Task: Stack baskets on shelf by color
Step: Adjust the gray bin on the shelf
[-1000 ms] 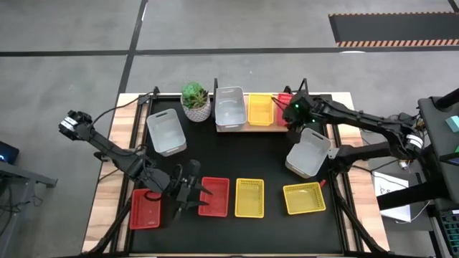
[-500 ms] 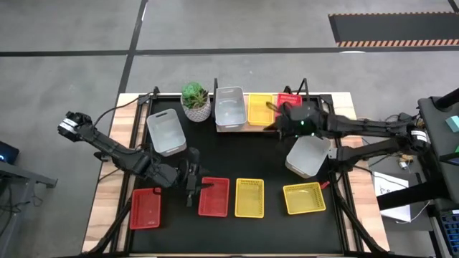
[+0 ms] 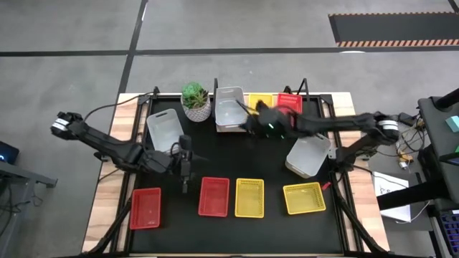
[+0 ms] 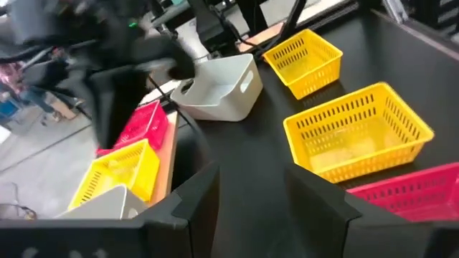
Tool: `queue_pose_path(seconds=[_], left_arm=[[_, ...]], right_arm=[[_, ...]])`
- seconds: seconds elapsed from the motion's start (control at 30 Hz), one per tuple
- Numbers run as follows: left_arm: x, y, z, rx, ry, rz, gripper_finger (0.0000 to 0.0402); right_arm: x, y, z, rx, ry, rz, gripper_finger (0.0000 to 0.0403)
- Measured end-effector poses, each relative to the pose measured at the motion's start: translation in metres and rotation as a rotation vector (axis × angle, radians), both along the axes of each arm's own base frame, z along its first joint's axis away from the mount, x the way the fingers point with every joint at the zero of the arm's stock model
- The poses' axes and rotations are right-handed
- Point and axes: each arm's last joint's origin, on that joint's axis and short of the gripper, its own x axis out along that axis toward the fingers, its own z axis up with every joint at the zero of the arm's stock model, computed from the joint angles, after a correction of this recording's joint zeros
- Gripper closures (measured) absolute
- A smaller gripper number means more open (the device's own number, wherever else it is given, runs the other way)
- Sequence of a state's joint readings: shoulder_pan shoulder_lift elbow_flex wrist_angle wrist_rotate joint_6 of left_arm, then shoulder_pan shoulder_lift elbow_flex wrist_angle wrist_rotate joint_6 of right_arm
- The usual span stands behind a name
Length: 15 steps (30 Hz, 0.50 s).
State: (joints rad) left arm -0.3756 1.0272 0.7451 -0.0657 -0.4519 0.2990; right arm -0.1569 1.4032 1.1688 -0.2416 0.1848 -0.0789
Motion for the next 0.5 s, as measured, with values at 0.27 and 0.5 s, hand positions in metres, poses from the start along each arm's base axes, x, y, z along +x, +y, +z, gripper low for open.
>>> queue_pose_path(seconds=[0.27, 0.5], left_arm=[[-0.025, 0.011, -0.006, 0.042, -0.044, -0.016, 0.026], [-0.038, 0.015, 0.0, 0.061, -0.096, -0.025, 0.026]], right_arm=[[0.034, -0.114, 0.012, 0.163, 0.216, -0.181, 0.0394], [0.056, -0.188, -0.004, 0.276, 0.234, -0.255, 0.0394]])
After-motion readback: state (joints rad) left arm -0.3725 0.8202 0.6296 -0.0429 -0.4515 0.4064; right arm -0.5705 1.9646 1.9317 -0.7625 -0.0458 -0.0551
